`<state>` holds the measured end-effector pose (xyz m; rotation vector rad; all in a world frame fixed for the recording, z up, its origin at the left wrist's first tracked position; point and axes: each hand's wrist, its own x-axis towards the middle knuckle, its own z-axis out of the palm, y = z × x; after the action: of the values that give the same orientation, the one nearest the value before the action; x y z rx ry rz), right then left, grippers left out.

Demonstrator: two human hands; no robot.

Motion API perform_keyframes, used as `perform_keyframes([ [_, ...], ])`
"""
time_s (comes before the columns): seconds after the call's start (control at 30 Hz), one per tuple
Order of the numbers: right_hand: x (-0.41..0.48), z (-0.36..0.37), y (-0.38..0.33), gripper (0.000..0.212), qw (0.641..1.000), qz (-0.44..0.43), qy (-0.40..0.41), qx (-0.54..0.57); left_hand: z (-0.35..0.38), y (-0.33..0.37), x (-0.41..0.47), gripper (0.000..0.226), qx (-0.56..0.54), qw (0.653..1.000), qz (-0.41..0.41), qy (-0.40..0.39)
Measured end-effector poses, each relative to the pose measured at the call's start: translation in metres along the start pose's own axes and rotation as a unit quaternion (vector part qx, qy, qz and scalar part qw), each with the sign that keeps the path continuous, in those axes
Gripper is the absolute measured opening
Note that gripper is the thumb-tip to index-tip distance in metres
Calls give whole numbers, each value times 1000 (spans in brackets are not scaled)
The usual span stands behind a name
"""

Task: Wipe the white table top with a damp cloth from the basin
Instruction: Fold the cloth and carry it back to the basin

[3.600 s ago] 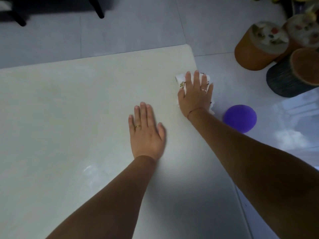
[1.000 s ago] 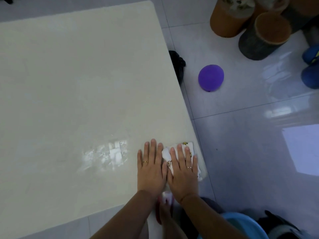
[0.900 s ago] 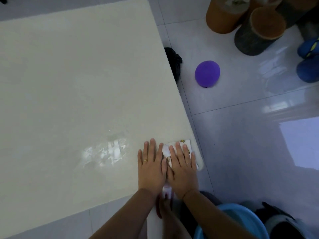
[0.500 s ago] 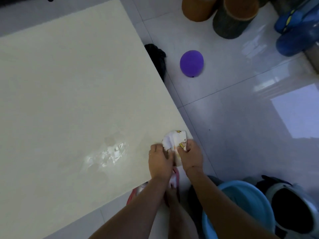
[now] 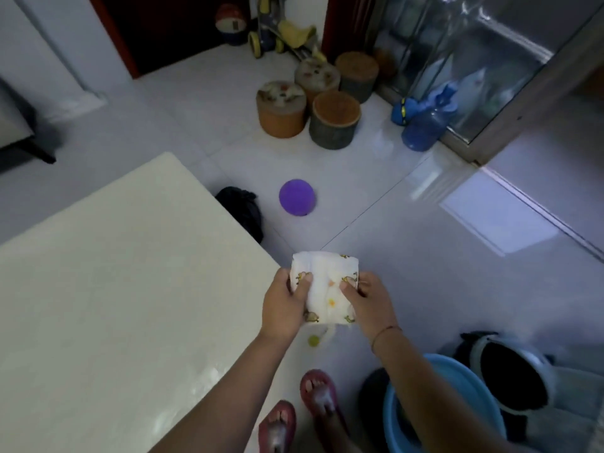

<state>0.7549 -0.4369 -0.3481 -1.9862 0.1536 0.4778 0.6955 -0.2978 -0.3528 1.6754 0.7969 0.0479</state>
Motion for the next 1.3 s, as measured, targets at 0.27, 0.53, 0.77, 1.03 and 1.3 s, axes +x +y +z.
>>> perform_keyframes([
  [0.27,-51,-101,-66,11,973,-93,153,143,35,117,-40,21,-16,991,102,-89],
  [0.53,-110,-210,-48,41,939,-96,232,235,120,165,-107,12,22,963,188,-190],
  [0.77,-180,-273,61,64,964,-62,194,173,199,96,-186,11,65,941,210,-256],
  [1.03,-234,-259,229,53,978,79,169,96,242,-44,-237,57,221,875,195,-385],
  [1.3,-225,-185,383,66,979,174,105,16,271,-197,-215,41,330,802,157,-473],
])
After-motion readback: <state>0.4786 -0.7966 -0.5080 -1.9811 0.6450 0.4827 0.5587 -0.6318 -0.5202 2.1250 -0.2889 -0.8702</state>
